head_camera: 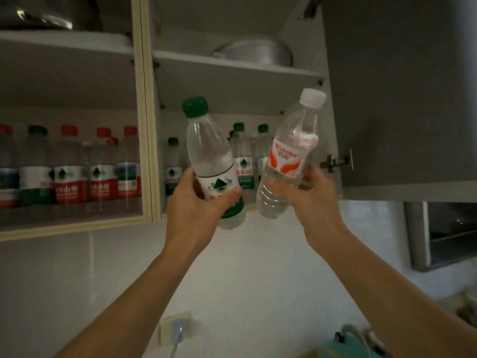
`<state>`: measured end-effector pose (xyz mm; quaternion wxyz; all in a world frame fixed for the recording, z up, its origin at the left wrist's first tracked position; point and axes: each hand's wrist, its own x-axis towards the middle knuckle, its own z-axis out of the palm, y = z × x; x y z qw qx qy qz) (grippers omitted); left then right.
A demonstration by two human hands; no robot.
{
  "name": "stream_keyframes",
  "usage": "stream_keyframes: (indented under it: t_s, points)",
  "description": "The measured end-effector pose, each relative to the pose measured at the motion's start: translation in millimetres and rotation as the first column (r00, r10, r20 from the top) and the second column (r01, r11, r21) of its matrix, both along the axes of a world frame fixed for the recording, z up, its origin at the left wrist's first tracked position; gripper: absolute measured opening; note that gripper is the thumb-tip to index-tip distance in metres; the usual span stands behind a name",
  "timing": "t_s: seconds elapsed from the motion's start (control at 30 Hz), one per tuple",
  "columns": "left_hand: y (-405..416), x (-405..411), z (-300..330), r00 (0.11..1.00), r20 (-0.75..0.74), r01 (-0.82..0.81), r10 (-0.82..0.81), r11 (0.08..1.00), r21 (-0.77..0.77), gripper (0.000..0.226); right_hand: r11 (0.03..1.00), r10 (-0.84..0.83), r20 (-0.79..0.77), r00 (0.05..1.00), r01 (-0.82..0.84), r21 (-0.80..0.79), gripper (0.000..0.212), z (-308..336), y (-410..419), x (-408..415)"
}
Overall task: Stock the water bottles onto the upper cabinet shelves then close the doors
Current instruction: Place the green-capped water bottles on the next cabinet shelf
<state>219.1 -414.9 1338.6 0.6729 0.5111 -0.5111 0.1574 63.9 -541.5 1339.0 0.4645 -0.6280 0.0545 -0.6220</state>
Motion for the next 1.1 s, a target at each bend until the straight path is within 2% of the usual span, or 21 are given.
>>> stream_keyframes:
  t_s: [0.2, 0.37, 0.53, 0.63, 0.73, 0.9, 0.97, 1.1]
  points:
    - [-41, 11, 64, 0.998, -0.010, -0.059, 0.061, 0.991, 0.121, 0.045, 1.000, -0.021, -0.110, 0.994, 0.022, 0.014, 0.052, 54, -52, -9]
    - [-84, 31, 70, 0.982, -0.084, -0.147, 0.166, 0.969, 0.200, 0.047, 0.997, 0.036, -0.243, 0.969, -0.019, 0.073, 0.041, 66, -99, 5]
    - [-106, 46, 71, 0.978, -0.081, -0.167, 0.194, 0.951, 0.258, 0.041, 0.992, 0.090, -0.250, 0.964, -0.064, 0.111, 0.040, 70, -132, 27]
    - [-118, 55, 72, 0.981, -0.105, -0.122, 0.161, 0.943, 0.309, 0.043, 0.998, 0.064, -0.292, 0.954, -0.053, 0.045, 0.044, 69, -146, 44]
    - [-124, 60, 72, 0.985, -0.149, -0.030, 0.092, 0.928, 0.373, 0.044, 0.998, 0.018, -0.320, 0.947, -0.037, -0.054, 0.039, 67, -155, 58]
    - [-135, 62, 70, 0.974, -0.228, 0.119, -0.017, 0.888, 0.444, 0.045, 0.991, -0.033, -0.341, 0.940, -0.013, -0.131, 0.030, 65, -169, 61]
    - [-145, 58, 67, 0.984, -0.179, 0.076, 0.002, 0.899, 0.432, 0.040, 0.986, -0.066, -0.346, 0.936, 0.008, -0.166, 0.030, 63, -173, 57]
    - [-163, 43, 65, 0.996, -0.079, -0.005, 0.040, 0.917, 0.400, 0.034, 0.975, -0.172, -0.339, 0.925, 0.111, -0.193, 0.042, 57, -184, 45]
